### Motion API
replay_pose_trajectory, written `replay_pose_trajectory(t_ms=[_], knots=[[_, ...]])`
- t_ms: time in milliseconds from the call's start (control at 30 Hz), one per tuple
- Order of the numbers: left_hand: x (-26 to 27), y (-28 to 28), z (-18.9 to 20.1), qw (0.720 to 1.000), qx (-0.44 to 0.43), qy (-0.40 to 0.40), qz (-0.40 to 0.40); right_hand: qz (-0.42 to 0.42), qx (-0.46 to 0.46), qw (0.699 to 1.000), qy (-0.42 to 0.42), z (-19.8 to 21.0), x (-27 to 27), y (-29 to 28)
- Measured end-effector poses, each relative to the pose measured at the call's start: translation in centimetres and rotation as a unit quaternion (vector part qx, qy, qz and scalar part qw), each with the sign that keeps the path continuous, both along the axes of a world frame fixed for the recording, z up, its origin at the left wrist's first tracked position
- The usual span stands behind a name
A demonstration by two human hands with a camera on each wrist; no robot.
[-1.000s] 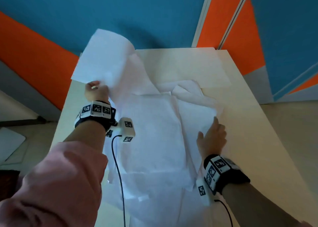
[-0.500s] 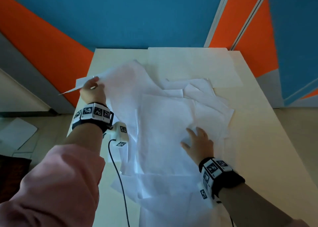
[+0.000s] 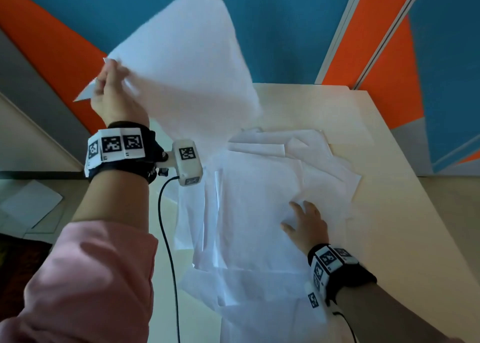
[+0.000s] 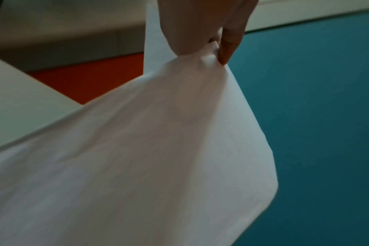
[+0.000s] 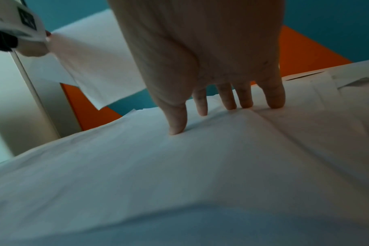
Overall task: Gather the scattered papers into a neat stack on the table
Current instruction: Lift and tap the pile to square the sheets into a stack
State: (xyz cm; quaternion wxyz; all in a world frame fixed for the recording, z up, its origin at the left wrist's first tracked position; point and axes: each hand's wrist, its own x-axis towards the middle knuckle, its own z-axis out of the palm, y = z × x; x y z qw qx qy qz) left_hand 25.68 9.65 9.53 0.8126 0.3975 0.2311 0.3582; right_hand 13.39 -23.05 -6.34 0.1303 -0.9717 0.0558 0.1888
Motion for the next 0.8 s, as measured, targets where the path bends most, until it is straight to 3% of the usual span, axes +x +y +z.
replay_pose_trajectory(t_ms=[67, 200, 300, 367, 467, 567, 633, 667, 700, 800], knots=[[0.2, 0.0, 0.5, 0.996, 0.004, 0.033, -0.088, 0.0, 0.004, 1.0, -0.001, -0.1, 0.1, 0.0], [0.0, -1.3, 0.5, 0.961, -0.176, 0.0, -0.212, 0.001, 0.015, 1.0, -0.015, 0.1, 0.1, -0.1], [-0.1, -2.3, -1.4, 0.934, -0.136, 0.086, -0.319, -0.082, 0.132, 0.988, -0.017, -0.3, 0.5, -1.3], [-0.8, -3.3, -3.6, 0.906, -0.065, 0.146, -0.391, -0.17, 0.262, 0.949, -0.041, -0.3, 0.8, -2.2], [-3.4, -5.2, -7.1, 0.855, 0.026, 0.238, -0.459, -0.262, 0.353, 0.892, -0.102, 1.0, 1.1, -3.9], [-5.7, -6.3, -10.9, 0.833, 0.072, 0.295, -0.462, -0.352, 0.522, 0.773, -0.079, 2.7, 1.3, -5.0], [-6.8, -6.8, -12.6, 0.821, 0.097, 0.331, -0.454, -0.39, 0.58, 0.715, -0.021, 3.3, 1.5, -5.3], [-7.2, -7.1, -13.1, 0.808, 0.115, 0.34, -0.467, -0.398, 0.582, 0.709, -0.001, 3.5, 1.7, -5.2], [-8.3, -8.0, -13.9, 0.79, 0.136, 0.349, -0.486, -0.397, 0.566, 0.723, 0.01, 3.3, 1.1, -5.6], [-8.7, -8.3, -14.7, 0.727, 0.269, 0.405, -0.485, -0.341, 0.444, 0.828, -0.005, 2.5, 1.6, -5.1]])
